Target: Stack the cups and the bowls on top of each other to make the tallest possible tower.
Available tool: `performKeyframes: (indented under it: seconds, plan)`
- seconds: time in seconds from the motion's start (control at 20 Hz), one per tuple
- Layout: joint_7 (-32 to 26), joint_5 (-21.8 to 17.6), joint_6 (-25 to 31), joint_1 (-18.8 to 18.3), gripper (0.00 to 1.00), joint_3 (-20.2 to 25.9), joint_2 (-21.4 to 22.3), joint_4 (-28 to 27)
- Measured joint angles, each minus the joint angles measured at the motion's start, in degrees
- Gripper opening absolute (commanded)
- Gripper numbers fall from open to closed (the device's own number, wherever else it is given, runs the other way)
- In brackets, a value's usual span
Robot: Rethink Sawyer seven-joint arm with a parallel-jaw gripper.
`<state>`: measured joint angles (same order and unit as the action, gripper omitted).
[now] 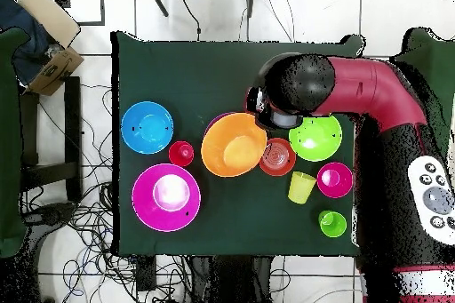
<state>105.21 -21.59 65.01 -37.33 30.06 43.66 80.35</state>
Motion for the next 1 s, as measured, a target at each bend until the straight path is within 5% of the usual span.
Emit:
performKeyframes:
  seconds: [1.0]
  plan:
    - [0.0,-0.6,-4.6,0.0,1.00,0.0,0.0,2.6]
